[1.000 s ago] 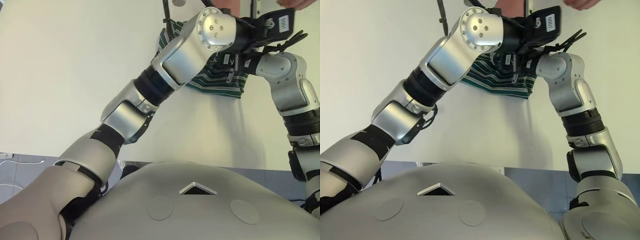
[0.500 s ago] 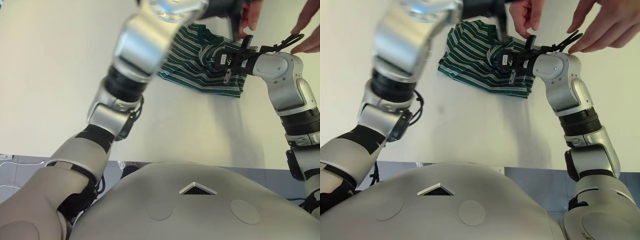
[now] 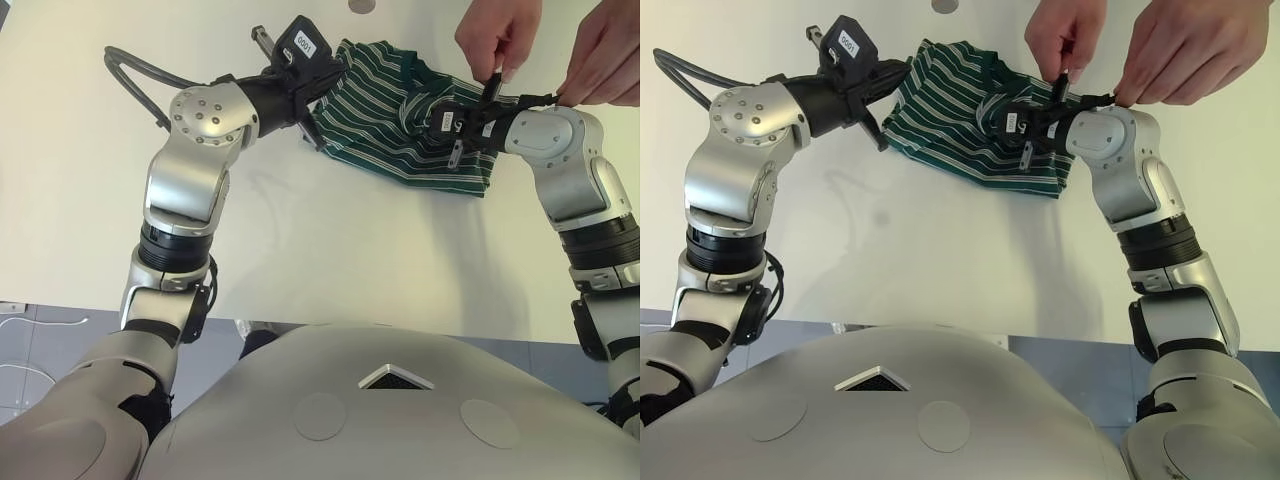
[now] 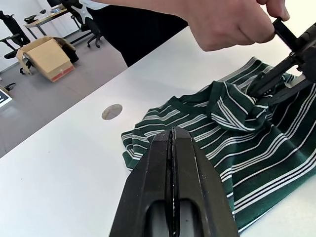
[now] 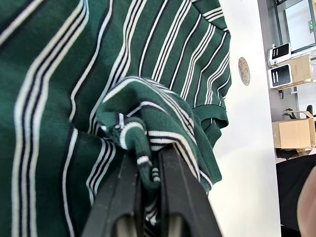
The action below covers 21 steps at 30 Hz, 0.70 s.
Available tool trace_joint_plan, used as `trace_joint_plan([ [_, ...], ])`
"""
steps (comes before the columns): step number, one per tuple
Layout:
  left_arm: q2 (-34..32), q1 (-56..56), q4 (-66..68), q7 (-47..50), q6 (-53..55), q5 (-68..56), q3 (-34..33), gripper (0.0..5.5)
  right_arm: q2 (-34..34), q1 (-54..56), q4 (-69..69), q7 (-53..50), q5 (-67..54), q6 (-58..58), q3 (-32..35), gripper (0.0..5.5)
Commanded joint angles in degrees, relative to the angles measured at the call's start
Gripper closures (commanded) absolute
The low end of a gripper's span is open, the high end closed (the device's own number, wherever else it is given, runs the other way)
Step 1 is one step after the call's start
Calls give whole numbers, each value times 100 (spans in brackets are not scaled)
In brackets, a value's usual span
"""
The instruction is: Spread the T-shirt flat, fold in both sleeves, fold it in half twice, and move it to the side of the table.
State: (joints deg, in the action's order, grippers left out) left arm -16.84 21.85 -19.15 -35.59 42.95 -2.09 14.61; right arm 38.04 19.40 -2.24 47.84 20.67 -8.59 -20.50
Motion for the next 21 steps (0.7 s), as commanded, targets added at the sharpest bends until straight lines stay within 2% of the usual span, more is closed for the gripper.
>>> trace_joint_plan([
  [1,375,1221,320,-567,-368,173,1317,550,100,40,-31,-51,59,46,73,515],
  [3,666,1853,873,-905,-752,440,2134,550,92,41,-54,-77,75,71,57,515],
  [5,929,2232,1613,-918,-1195,723,2541,550,64,80,-97,-90,86,102,18,515],
  [9,1489,2643,2490,-639,-1686,923,2520,550,42,95,-106,-61,96,129,-27,515],
  [12,1638,2718,2682,-573,-1837,976,2433,550,30,58,-64,-35,115,125,-33,515],
  [15,1264,2411,2150,-668,-1634,954,2162,550,14,65,-15,-9,124,101,-30,515],
  [18,101,1353,916,-731,-875,915,1396,550,38,58,39,-4,67,51,78,515],
  [20,-528,605,656,-581,-680,1075,1107,550,13,35,114,26,-55,-78,193,515],
  [21,-642,311,771,-417,-643,1109,989,550,-47,44,148,49,-172,-218,275,515],
])
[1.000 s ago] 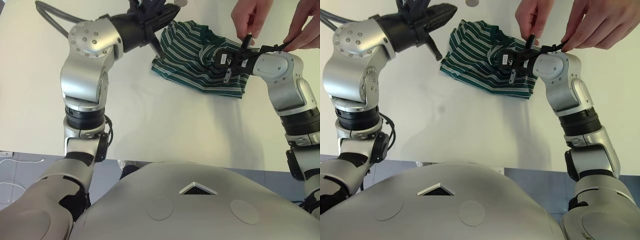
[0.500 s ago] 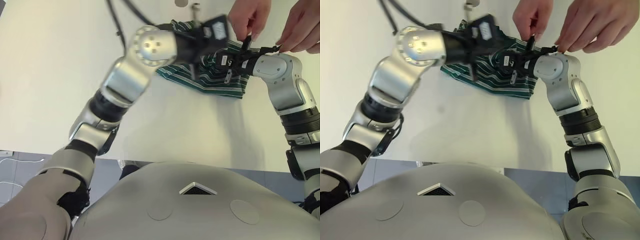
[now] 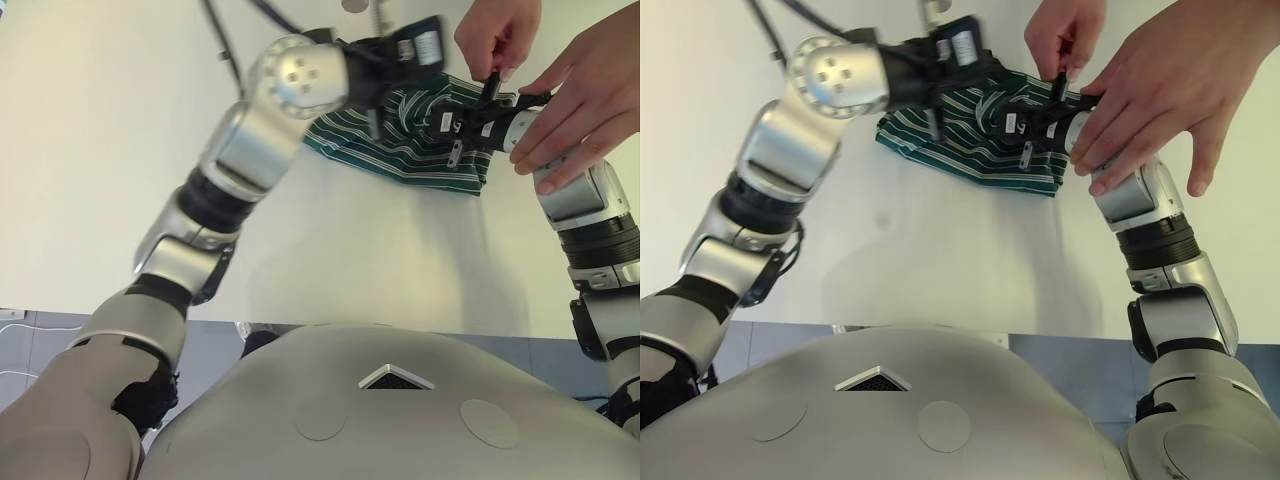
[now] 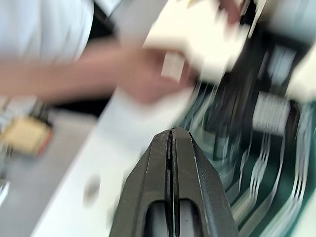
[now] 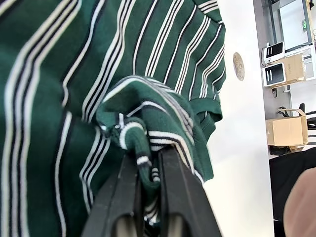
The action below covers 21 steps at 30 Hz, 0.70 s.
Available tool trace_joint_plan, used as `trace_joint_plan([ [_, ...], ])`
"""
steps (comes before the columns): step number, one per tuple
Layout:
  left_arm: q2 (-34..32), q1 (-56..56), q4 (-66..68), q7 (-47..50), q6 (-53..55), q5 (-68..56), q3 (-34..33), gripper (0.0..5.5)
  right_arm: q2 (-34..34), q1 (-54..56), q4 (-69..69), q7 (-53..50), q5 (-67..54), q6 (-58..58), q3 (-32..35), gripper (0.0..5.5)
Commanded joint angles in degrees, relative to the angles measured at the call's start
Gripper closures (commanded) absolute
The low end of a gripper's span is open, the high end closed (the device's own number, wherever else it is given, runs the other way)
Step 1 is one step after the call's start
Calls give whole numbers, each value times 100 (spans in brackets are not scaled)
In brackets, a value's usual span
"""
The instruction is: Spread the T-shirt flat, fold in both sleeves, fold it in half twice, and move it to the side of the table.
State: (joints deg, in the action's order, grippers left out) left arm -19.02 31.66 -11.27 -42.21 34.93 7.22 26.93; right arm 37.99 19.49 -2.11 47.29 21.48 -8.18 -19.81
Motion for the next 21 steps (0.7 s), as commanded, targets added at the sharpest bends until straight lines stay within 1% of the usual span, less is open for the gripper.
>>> trace_joint_plan([
  [1,-448,-866,140,395,165,190,-309,550,-107,41,178,148,-406,-454,292,515],
  [3,-325,-1088,407,596,140,124,-366,550,-217,70,229,241,-696,-841,435,515],
  [10,34,-1402,1169,808,-205,-47,-366,550,-308,125,220,311,-1202,-1561,620,365],
  [12,171,-1387,1368,841,-307,-122,-396,550,-372,142,240,348,-1453,-1931,789,324],
  [15,284,-1329,1682,872,-418,-123,-404,550,-455,309,164,517,-2070,-2781,1158,318],
  [18,262,-1395,1758,858,-396,-76,-376,550,-478,499,19,673,-2556,-3466,1351,318],
  [21,201,-1553,1594,860,-279,-72,-386,550,-459,592,-349,484,-2709,-3645,1512,318],
])
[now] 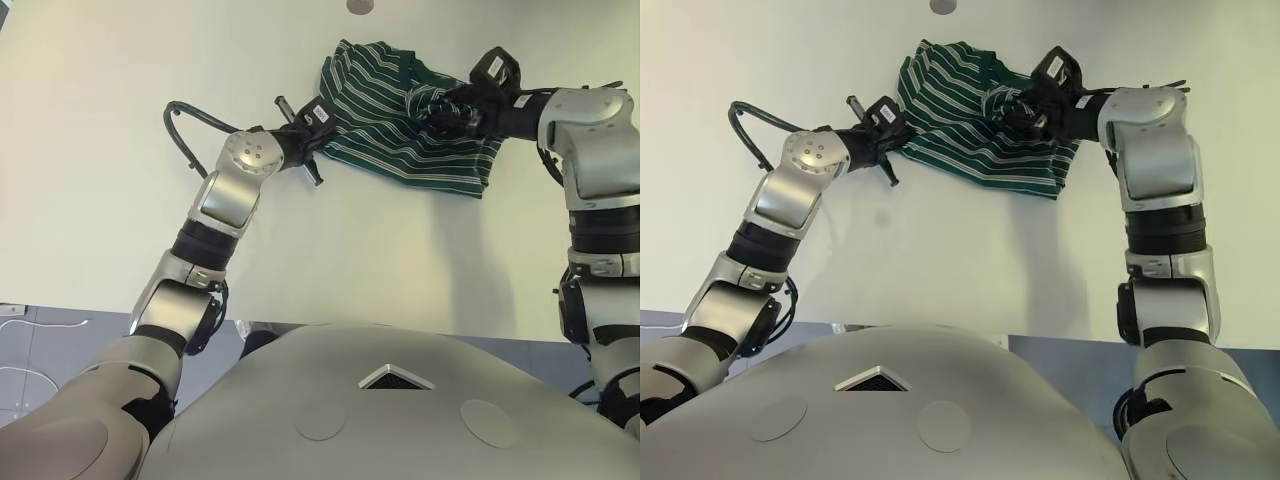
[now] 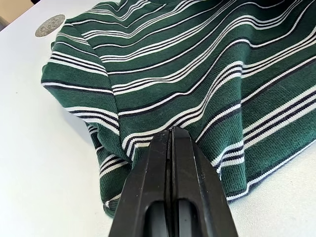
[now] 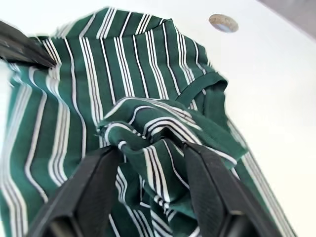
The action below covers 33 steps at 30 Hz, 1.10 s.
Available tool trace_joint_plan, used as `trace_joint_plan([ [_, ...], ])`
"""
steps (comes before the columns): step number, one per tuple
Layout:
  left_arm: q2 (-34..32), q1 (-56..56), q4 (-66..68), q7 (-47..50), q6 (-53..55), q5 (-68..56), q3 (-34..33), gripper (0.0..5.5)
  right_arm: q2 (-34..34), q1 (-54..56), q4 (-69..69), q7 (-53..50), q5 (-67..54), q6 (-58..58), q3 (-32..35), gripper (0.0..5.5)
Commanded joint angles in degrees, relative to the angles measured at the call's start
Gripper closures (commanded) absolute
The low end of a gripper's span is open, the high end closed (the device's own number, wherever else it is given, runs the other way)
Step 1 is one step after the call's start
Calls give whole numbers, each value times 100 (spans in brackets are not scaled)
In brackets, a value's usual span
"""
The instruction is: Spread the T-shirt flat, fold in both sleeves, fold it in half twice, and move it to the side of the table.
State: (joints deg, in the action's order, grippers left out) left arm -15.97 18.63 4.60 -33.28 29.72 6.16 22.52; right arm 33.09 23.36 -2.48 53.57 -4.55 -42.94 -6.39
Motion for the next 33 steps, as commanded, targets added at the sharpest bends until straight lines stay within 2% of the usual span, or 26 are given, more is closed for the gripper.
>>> trace_joint_plan([
  [1,-111,-293,-59,-30,281,22,42,550,25,222,-398,-207,-117,-138,179,318],
  [6,-129,-434,-284,13,425,-45,-109,550,-134,129,-516,-458,-330,-234,280,404],
  [12,-131,-670,-392,107,618,-153,-268,550,-337,380,-1048,-978,-1185,-1583,1450,528],
  [14,-135,-834,-493,165,680,-175,-305,550,-280,502,-1534,-1203,-1385,-2119,1866,545],
  [16,-126,-888,-565,193,726,-215,-330,550,-157,456,-1788,-1247,-1430,-2400,1835,545],
  [17,-105,-856,-583,201,741,-246,-373,550,-174,470,-1880,-1280,-1477,-2503,1864,508],
  [22,-190,-806,-631,176,724,-318,-446,550,-61,693,-2194,-1450,-1802,-2803,2420,411],
  [27,-357,-860,-628,135,579,-347,-567,550,687,1226,-2277,-929,-2255,-2482,2935,406],
  [28,-419,-845,-711,78,454,-413,-655,550,793,1396,-2230,-724,-2253,-2187,2823,406],
  [30,-509,-690,-1086,-130,102,-680,-932,550,778,1496,-1893,-266,-1941,-1222,2056,448],
  [33,-644,-69,-1831,-650,-5,-1076,-1006,550,267,1212,-1563,163,-962,443,243,522],
])
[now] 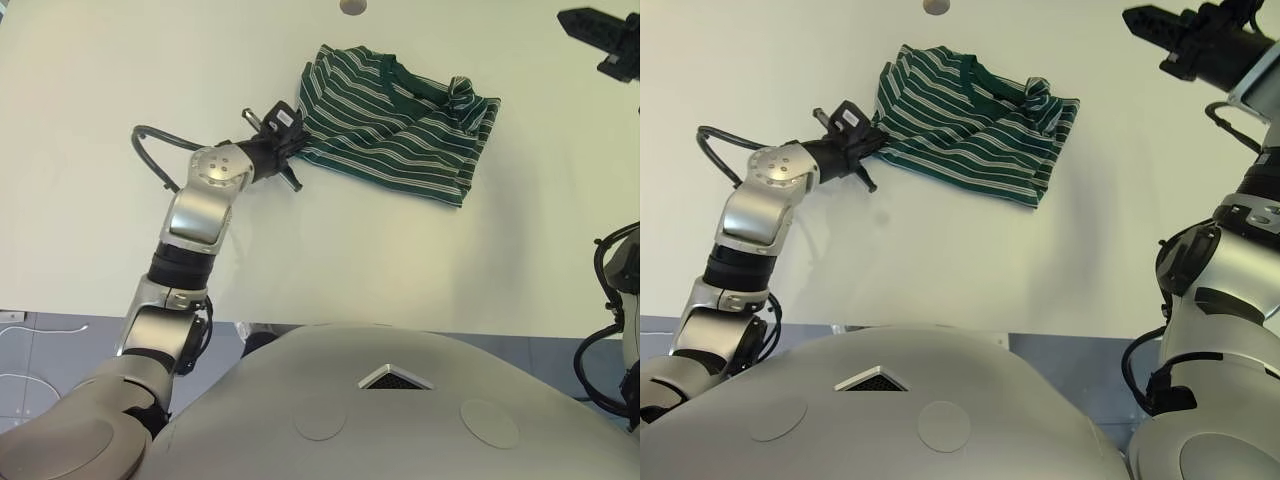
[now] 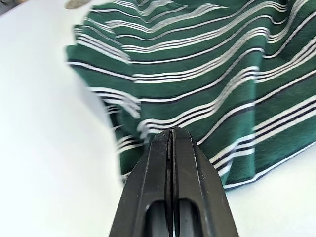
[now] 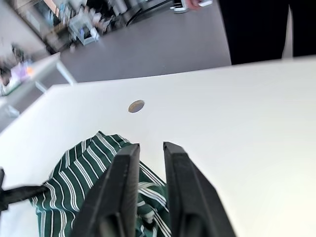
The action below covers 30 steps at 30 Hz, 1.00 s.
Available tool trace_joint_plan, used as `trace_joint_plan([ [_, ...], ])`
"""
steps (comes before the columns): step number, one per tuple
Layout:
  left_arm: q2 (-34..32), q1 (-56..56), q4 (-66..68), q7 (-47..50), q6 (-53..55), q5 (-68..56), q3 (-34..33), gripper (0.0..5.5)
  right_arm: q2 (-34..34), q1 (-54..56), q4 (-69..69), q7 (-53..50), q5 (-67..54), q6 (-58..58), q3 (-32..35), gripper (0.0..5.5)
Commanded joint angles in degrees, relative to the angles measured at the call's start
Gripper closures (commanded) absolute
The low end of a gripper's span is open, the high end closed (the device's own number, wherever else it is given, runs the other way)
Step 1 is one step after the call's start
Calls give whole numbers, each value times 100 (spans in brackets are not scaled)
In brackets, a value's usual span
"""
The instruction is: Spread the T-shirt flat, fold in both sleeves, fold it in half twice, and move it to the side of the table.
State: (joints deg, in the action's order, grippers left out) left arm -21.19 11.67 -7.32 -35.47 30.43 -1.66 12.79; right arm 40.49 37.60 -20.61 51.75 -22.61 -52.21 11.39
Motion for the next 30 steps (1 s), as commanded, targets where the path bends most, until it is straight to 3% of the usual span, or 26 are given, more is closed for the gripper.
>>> trace_joint_plan([
  [1,-125,857,-778,-669,38,-330,227,550,-691,-292,-21,355,1272,2021,-2075,543],
  [4,232,1276,-240,-910,130,-70,1191,550,-966,-95,-1451,-92,2315,3599,-2826,548],
  [7,928,1293,664,-568,604,-193,1378,550,-934,455,-2611,-425,3067,4697,-3167,548],
  [10,604,1242,984,-763,1282,93,1926,550,-514,656,-3008,-393,4020,5740,-3758,548],
  [14,-445,1218,1175,-1131,1190,641,2448,550,574,-445,-1388,1563,4057,6249,-4232,548],
  [17,-1197,1647,1406,-1533,42,1119,2642,550,1001,-1940,1303,2770,2268,5168,-3985,548],
  [20,-1308,1982,1435,-1645,-946,1129,2338,550,290,-2329,2398,1828,1540,4152,-3423,548],
  [22,-1414,1724,814,-1503,-1729,694,1624,516,54,-2400,2746,1006,1268,3663,-2671,513],
  [26,-2670,131,-363,-1612,-3716,471,445,438,739,-3548,4188,866,1108,3766,-1630,427],
  [30,-3829,-1071,239,-1540,-5910,1118,55,375,1064,-5255,5471,786,1418,4216,-1671,356],
])
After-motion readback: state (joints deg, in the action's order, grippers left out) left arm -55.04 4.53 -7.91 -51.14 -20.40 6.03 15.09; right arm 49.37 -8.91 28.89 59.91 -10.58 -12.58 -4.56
